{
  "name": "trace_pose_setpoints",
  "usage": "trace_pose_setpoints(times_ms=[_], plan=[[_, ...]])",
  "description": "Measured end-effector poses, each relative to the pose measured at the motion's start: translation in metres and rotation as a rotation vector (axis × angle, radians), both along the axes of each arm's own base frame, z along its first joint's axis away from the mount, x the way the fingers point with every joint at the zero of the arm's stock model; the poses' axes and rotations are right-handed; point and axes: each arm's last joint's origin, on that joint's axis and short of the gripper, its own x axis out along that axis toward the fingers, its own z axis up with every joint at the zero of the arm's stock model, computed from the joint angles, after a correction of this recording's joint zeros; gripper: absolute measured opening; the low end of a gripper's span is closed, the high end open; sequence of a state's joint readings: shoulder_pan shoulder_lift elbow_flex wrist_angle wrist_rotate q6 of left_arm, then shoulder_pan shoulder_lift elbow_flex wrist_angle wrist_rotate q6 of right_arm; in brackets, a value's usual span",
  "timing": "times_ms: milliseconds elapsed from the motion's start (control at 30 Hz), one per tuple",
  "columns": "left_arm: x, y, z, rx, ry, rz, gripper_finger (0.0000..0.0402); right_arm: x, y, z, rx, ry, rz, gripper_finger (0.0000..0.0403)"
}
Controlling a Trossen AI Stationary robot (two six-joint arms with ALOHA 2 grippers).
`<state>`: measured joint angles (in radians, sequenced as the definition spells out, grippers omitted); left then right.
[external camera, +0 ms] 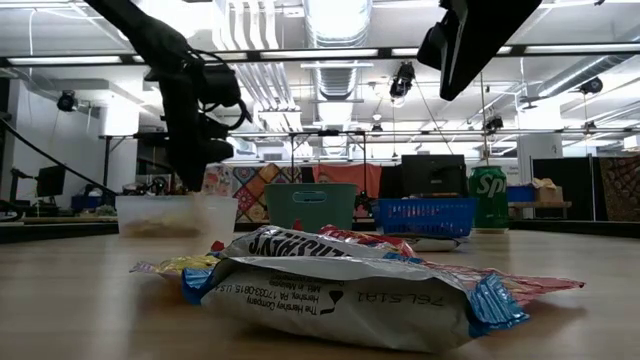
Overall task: Sort candy
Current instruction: Put the yellow candy into the transparent bin, then put the white chocolate into the green bin
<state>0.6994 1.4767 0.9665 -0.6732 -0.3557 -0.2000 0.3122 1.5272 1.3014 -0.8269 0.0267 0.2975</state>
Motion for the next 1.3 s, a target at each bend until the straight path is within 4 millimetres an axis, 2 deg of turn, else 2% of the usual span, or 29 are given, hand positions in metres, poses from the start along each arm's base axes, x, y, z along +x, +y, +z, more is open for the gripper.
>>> trace_pose_setpoints(times_ms=[167,333,533,733,867,1100,1300], plan=[[-0.002,-0.007,0.011,0.024,-0.027,-0.015,0.0119,0.000,0.000,0.000,0.009,0.000,-0.022,0.0082],[0.001,-0.031,0.030,0.045,-0.103,-0.055,0.0149,0.001,0.000,0.000,0.011,-0.007,-0.025,0.0075],[0.013,-0.090,0.047,0.066,-0.254,-0.222,0.0155,0.002,-0.001,-0.010,-0.014,-0.039,-0.058,0.0071],[0.023,-0.156,0.057,0.085,-0.360,-0.406,0.0155,-0.002,-0.006,-0.034,-0.136,-0.065,-0.123,0.0083],[0.029,-0.198,0.060,0.114,-0.413,-0.553,0.0155,-0.004,-0.007,-0.052,-0.136,-0.101,-0.129,0.0100],[0.036,-0.255,0.052,0.111,-0.450,-0.775,0.0155,-0.012,-0.010,-0.082,-0.148,-0.132,-0.108,0.0137],[0.050,-0.287,0.035,0.114,-0.449,-0.906,0.0155,-0.021,-0.014,-0.107,-0.157,-0.205,-0.098,0.0149]])
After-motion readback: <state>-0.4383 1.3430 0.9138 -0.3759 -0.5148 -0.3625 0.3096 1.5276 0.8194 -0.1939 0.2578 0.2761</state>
